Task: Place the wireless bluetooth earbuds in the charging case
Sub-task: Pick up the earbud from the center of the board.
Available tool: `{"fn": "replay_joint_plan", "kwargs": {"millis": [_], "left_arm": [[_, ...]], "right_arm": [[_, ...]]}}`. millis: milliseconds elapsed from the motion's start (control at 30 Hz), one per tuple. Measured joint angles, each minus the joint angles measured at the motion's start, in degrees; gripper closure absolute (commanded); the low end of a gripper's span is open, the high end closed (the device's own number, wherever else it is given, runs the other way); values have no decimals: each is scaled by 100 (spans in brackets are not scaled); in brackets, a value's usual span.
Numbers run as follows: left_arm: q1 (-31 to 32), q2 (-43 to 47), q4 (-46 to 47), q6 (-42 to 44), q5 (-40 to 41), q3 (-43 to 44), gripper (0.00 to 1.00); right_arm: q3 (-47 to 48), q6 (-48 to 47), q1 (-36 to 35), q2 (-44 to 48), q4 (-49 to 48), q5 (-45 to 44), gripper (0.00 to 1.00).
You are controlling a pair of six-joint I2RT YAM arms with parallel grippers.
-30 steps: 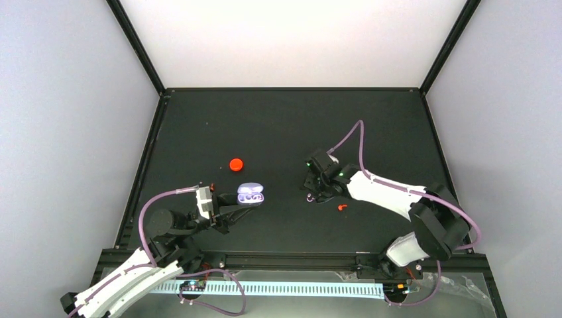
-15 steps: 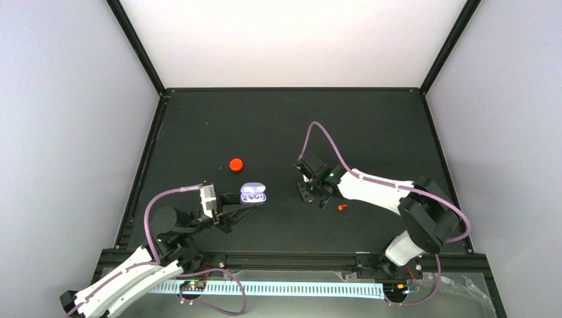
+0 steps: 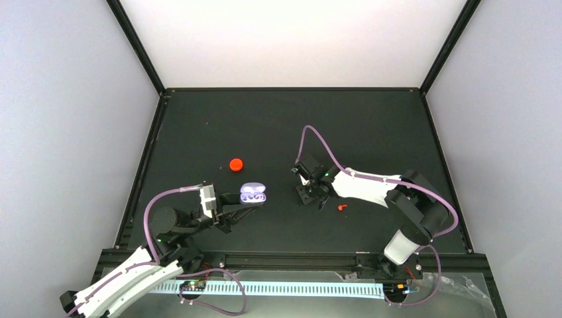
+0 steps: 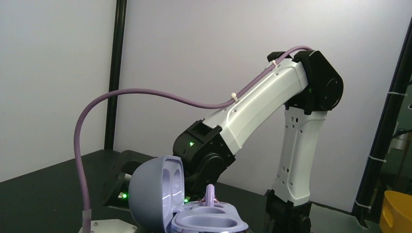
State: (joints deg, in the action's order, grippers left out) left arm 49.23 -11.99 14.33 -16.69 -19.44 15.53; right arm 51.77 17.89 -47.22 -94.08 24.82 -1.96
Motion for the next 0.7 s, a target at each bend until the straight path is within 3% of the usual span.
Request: {"fn": "replay_joint_plan", "kwargs": {"millis": [267, 700], "left_arm": [[0, 0, -17, 0, 2, 0, 99], [-2, 2, -22, 0, 2, 0, 99]], "right_arm": [[0, 44, -61, -7, -35, 326, 55], [15, 131, -280, 208, 131, -203, 54]]}}
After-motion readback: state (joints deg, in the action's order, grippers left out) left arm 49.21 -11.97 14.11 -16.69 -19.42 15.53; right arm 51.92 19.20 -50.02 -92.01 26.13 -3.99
